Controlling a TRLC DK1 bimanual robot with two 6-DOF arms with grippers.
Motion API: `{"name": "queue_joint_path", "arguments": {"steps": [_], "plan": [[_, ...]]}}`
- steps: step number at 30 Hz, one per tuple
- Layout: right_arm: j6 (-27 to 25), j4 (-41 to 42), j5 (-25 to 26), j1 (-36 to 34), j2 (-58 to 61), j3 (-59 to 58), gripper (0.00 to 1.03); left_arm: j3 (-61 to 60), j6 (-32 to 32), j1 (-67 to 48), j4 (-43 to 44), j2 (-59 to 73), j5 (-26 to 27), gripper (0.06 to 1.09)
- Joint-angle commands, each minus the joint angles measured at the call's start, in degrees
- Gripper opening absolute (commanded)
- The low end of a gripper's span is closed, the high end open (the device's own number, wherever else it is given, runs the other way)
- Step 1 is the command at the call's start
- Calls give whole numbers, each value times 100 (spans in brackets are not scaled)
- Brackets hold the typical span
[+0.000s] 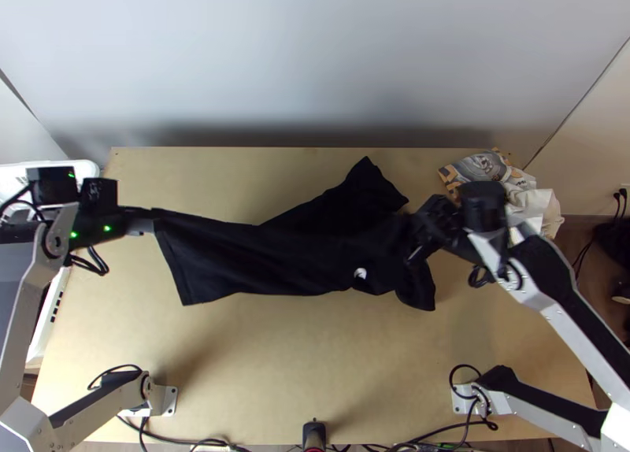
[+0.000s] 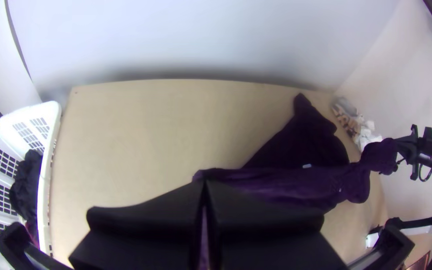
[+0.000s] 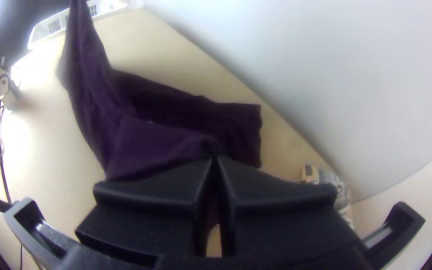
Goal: Fold the t-shirt
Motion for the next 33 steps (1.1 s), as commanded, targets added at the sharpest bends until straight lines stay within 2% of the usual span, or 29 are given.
{"name": "queue_joint_path", "arguments": {"steps": [1,8,15,26,33], "plan": [[-199,-67,1,-599,-219,454,2,776,-1,73,-102,283,19,9],[-305,82,1,-1030,106,1034,2,1962,-54,178,-110,1109,19,9],[-103,433,54,-1179,388,1781,2,3509,-317,187,-330,1873,19,9],[-15,1435,519,-1258,467,2678,2,4617,-581,398,215,1724,2,9],[-24,1866,897,-1179,379,2941,2,5320,-695,609,610,1487,-192,9]]}}
